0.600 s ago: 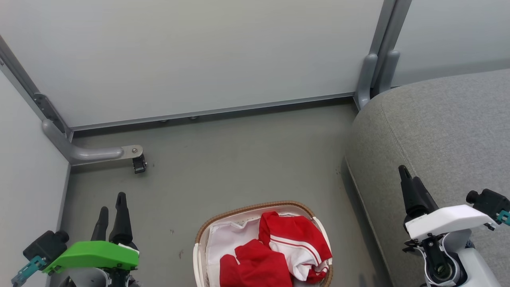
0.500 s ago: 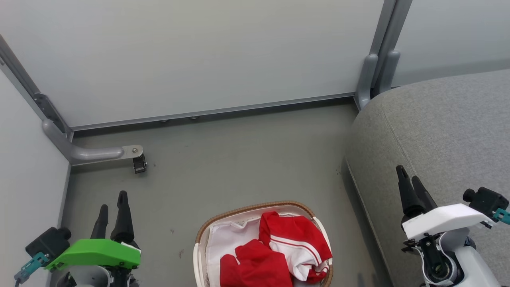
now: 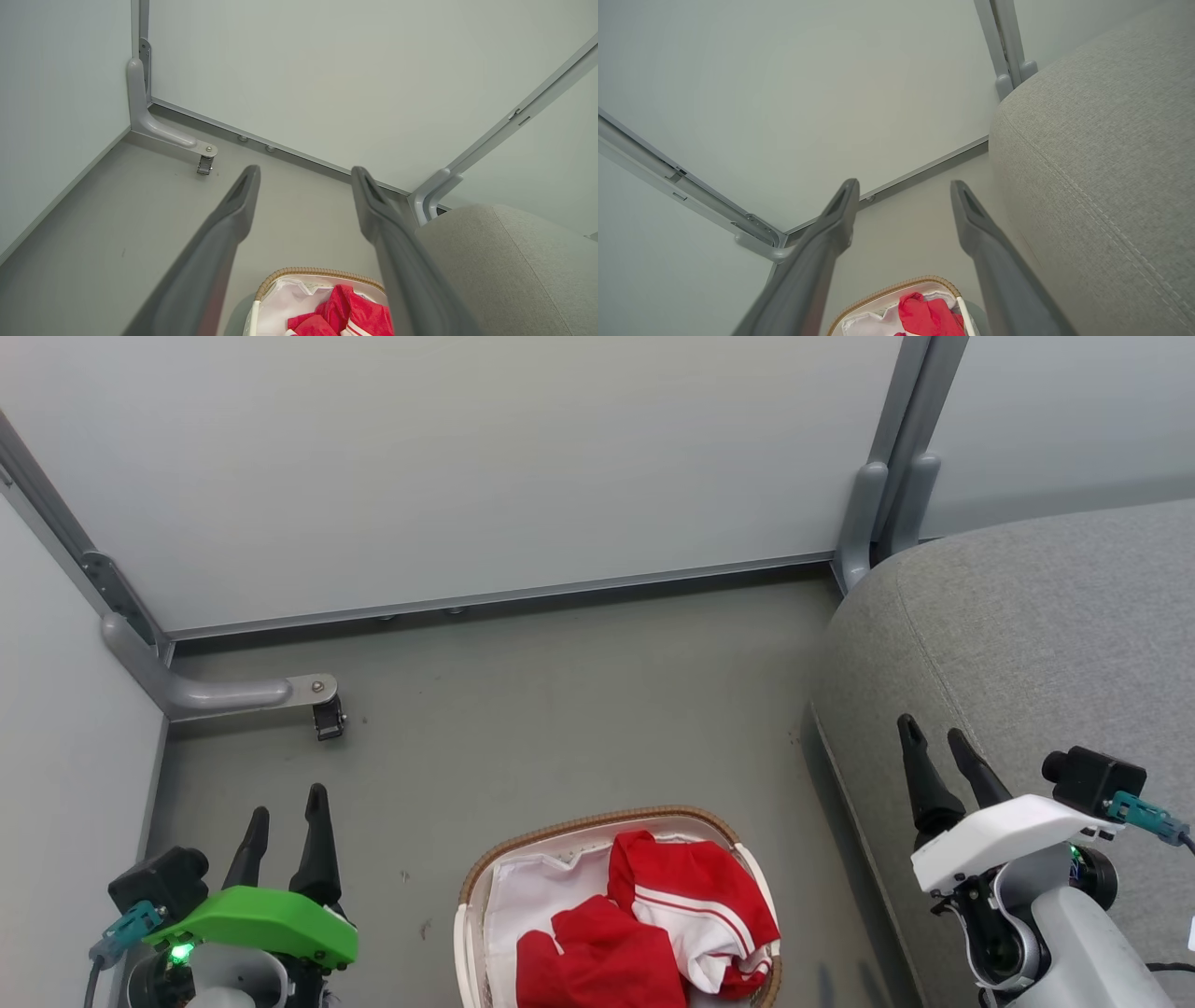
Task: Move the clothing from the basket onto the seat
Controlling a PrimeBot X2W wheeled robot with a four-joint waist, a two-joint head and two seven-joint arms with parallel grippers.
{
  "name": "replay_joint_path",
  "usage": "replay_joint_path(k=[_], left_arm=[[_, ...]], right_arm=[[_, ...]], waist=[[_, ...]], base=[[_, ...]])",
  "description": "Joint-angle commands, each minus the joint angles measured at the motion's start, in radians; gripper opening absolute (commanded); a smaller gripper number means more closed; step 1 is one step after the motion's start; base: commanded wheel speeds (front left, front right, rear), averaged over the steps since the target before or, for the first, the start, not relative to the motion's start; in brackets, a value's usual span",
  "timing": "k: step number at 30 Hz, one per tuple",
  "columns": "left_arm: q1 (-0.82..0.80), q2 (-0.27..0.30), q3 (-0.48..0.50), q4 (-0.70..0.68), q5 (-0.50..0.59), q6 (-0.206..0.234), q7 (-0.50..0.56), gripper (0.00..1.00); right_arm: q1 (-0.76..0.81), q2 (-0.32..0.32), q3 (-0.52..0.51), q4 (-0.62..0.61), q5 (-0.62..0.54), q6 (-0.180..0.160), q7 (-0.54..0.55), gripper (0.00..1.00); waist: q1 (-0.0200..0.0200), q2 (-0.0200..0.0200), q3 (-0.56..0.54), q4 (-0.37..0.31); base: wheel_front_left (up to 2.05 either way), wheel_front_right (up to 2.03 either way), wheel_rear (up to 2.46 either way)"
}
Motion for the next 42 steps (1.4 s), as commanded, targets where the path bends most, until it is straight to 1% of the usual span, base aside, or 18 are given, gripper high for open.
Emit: replay_joint_path(k=[1,8,18,31,42], left_arm=[[-0.029,0.012,-0.003,-0.001,0.038,-0.003,-0.011,1.0],[-0.039,0.007,-0.013,0.013,0.118,0.009,-0.03,1.0],[-0.04,-0.004,-0.029,0.029,0.222,0.019,-0.054,1.0],[-0.022,-0.026,-0.031,0.056,0.316,0.036,-0.083,1.0],[0.014,-0.038,-0.025,0.046,0.375,0.035,-0.106,1.0]], right_arm=[[-0.029,-0.008,0.006,0.004,-0.035,0.0,-0.011,1.0],[-0.045,0.002,0.013,0.037,-0.12,0.0,-0.03,1.0],[-0.043,0.023,0.011,0.048,-0.249,0.0,-0.055,1.0],[-0.023,0.047,0.021,0.061,-0.377,0.0,-0.083,1.0],[0.013,0.063,0.007,0.07,-0.466,0.0,-0.106,1.0]], waist=[[0.0,-0.0001,0.0,0.001],[0.0,-0.0001,0.001,0.002],[0.0,-0.0001,0.001,0.004],[0.0,-0.0001,0.0,0.005],[0.0,-0.0001,-0.001,0.008]], base=[[0.0,0.0,0.0],[0.0,0.0,0.0],[0.0,0.0,0.0],[0.0,0.0,0.0],[0.0,0.0,0.0]])
